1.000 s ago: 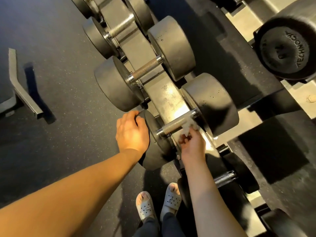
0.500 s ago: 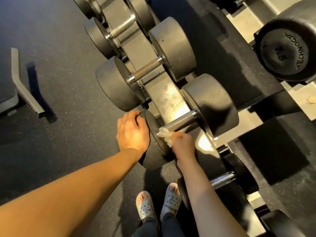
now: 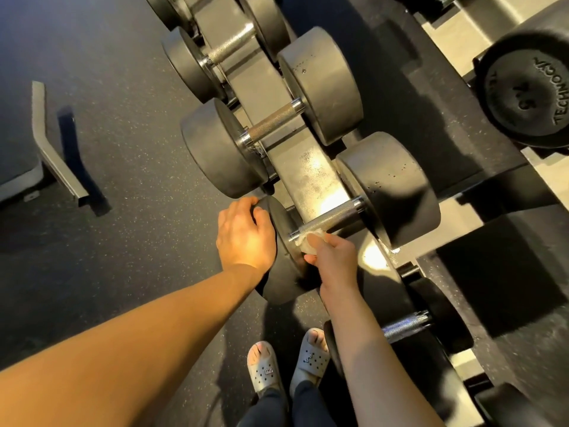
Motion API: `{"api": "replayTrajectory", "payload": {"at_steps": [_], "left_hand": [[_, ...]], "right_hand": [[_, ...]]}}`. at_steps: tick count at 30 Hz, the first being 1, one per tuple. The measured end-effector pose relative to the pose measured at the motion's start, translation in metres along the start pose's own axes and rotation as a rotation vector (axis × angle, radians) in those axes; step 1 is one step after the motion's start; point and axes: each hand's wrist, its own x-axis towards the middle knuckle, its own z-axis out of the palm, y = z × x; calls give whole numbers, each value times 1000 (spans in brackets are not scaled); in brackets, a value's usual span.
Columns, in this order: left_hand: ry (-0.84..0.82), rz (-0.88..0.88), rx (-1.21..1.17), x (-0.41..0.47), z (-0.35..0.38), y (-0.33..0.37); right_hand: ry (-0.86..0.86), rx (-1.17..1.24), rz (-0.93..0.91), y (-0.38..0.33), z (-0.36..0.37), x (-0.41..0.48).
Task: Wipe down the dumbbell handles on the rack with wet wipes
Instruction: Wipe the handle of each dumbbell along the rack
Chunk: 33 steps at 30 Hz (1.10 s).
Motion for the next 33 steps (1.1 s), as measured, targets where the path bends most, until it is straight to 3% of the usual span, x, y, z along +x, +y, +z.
{"api": "replayTrajectory", "payload": {"at_steps": [2, 4, 7, 9, 13, 18, 20, 25, 27, 30, 33], "left_hand": [[-1, -1, -5, 0, -1, 0], [0, -2, -13, -1, -1, 0], [2, -2, -22, -2, -2, 2], [0, -2, -27, -3, -3, 3], [-6, -7, -12, -2, -4, 2], [-9, 3, -10, -2, -4, 3], [-6, 5, -16, -3, -4, 2], [-6, 7, -27, -2, -2, 0], [-15, 0, -23, -2, -2, 1], [-16, -1, -23, -3, -3, 1], [-21, -4, -24, -3, -4, 2]], "right_hand": [[5, -45, -62, -4, -9, -4], [13, -200, -280, -11, -13, -6], [-29, -929, -928, -25, -9, 13], [-175, -1447, -1145, -32, 1, 24], [-468, -1772, -1045, -39, 17, 29], [-658, -2003, -755, -73, 26, 51], [-654, -2079, -748, -83, 29, 57], [-314, -2091, -725, -88, 23, 51], [-354, -1971, -783, -73, 22, 42], [-562, -1830, -843, -56, 20, 29], [-540, -1861, -958, -61, 16, 35]]}}
